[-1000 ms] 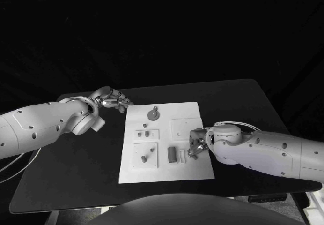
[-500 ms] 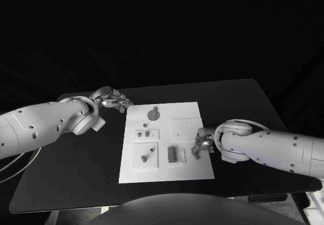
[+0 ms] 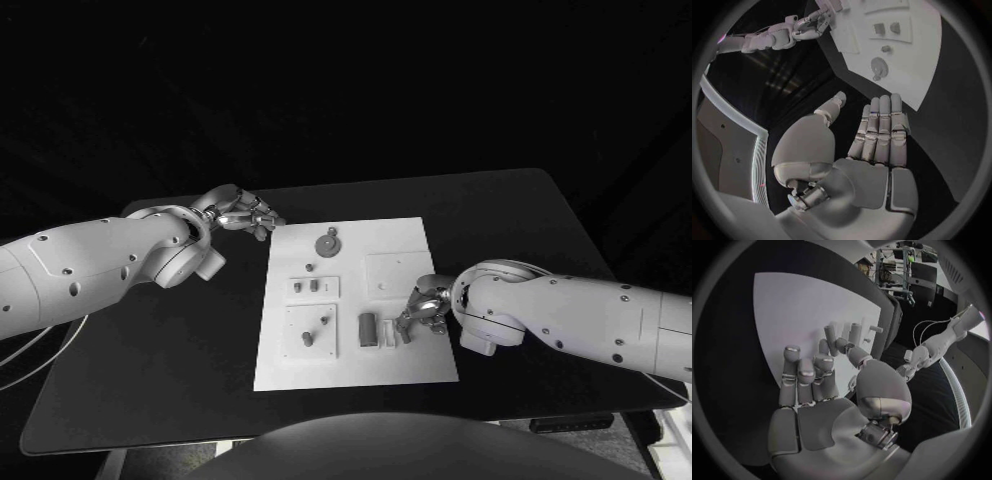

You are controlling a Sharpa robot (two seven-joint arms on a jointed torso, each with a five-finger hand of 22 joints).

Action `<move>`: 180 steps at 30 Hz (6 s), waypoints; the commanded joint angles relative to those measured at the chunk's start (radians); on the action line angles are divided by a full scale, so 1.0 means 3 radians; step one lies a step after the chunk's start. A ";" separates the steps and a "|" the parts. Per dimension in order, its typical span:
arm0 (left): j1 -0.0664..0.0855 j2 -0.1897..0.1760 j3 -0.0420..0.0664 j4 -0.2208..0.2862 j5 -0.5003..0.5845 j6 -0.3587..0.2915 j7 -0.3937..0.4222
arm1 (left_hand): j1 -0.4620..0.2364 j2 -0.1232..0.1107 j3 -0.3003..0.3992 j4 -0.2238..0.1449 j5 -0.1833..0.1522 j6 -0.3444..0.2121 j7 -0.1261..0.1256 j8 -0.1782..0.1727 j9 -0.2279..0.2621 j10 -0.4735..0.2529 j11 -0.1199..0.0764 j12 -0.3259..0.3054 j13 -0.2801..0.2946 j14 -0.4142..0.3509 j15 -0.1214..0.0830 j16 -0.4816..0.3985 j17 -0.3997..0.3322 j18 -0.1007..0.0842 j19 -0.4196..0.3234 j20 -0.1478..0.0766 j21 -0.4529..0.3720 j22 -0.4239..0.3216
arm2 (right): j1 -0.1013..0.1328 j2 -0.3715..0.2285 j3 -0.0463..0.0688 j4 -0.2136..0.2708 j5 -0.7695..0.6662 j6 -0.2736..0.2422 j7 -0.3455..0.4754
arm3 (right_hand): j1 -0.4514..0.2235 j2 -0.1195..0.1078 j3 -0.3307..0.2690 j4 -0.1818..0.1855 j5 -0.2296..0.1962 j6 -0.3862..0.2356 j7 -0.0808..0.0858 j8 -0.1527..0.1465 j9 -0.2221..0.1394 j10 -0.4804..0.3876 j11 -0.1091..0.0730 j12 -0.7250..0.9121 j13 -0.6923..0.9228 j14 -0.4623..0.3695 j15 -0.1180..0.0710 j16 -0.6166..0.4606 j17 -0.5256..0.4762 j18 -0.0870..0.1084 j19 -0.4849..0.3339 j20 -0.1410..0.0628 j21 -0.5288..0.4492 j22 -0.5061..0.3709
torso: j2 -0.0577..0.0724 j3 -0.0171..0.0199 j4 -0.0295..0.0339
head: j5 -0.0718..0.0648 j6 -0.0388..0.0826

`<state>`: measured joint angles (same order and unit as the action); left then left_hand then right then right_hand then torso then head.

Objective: Assemble the parts on the task board

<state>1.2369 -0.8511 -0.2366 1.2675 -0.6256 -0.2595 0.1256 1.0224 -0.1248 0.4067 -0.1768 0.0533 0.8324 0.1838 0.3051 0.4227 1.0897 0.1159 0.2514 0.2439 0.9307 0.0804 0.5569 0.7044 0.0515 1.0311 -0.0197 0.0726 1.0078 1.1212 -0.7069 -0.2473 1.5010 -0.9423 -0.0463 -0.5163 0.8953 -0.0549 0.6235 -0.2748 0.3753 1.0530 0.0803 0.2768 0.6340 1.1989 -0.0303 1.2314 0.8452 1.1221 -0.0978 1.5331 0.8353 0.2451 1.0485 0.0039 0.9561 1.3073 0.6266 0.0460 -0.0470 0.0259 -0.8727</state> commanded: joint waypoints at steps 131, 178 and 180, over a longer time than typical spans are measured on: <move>0.0004 -0.0005 0.0003 0.0005 -0.0039 0.0061 -0.0040 | 0.0007 -0.0004 0.0003 -0.0029 0.0002 -0.0013 0.0013 0.0005 -0.0005 0.0014 0.0009 -0.0023 0.0010 0.0033 0.0002 -0.0032 0.0021 0.0048 -0.0007 0.0006 -0.0006 -0.0006 | -0.0031 0.0094 0.0000 -0.0045 -0.0188 -0.0083 0.0241 | -0.0205 -0.0496 0.0072 0.0546 0.0003 -0.0087 0.0044 -0.0070 -0.0047 -0.0061 0.0042 0.0019 0.0023 -0.0031 -0.0049 0.0002 0.0007 0.0056 0.0008 -0.0007 -0.0001 -0.0004 | 0.0000 0.0001 0.0002 | 0.0041 0.0000; 0.0004 -0.0027 0.0003 0.0008 -0.0047 0.0071 -0.0044 | 0.0009 -0.0003 0.0006 -0.0033 0.0002 -0.0013 0.0013 0.0006 -0.0005 0.0014 0.0009 -0.0025 0.0012 0.0034 0.0003 -0.0037 0.0027 0.0048 -0.0007 0.0006 -0.0006 -0.0007 | -0.0235 -0.0053 -0.0001 0.0206 -0.1282 -0.0100 0.0393 | 0.0001 -0.0447 -0.0090 0.0323 -0.0003 0.0392 -0.0169 0.0199 0.0160 0.0186 -0.0166 0.0028 0.0019 0.0177 -0.0041 -0.0015 -0.0038 0.0056 0.0156 -0.0068 0.0024 -0.0037 | 0.0000 0.0000 0.0002 | 0.0066 0.0000; 0.0004 -0.0028 0.0003 0.0008 -0.0047 0.0072 -0.0047 | 0.0009 -0.0003 0.0007 -0.0033 0.0002 -0.0013 0.0013 0.0006 -0.0005 0.0014 0.0009 -0.0025 0.0012 0.0034 0.0003 -0.0037 0.0027 0.0048 -0.0007 0.0006 -0.0006 -0.0007 | -0.0236 -0.0052 -0.0001 0.0203 -0.1283 -0.0096 0.0386 | -0.0025 -0.0429 -0.0122 0.0331 -0.0002 0.0399 -0.0174 0.0198 0.0163 0.0190 -0.0171 0.0026 0.0025 0.0184 -0.0040 -0.0017 -0.0039 0.0056 0.0157 -0.0073 0.0025 -0.0037 | 0.0000 0.0000 0.0002 | 0.0066 0.0000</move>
<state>1.2371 -0.8600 -0.2366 1.2677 -0.6370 -0.2502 0.1075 1.0224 -0.1248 0.4064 -0.1822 0.0533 0.8324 0.1838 0.3051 0.4228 1.0898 0.1159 0.2475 0.2458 0.9343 0.0839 0.5492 0.7115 0.0513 1.0310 -0.0197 0.0726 1.0072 1.0517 -0.7240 -0.2474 1.5620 -1.3046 -0.0878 -0.3826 0.8931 -0.1798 0.5886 -0.1732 0.3796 1.1644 0.0276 0.3330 0.6819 1.2513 -0.0789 1.2354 0.8524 1.1703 -0.1104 1.5328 0.8244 0.2473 1.0920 -0.0177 0.9602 1.2971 0.6267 0.0458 -0.0465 0.0454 -0.8727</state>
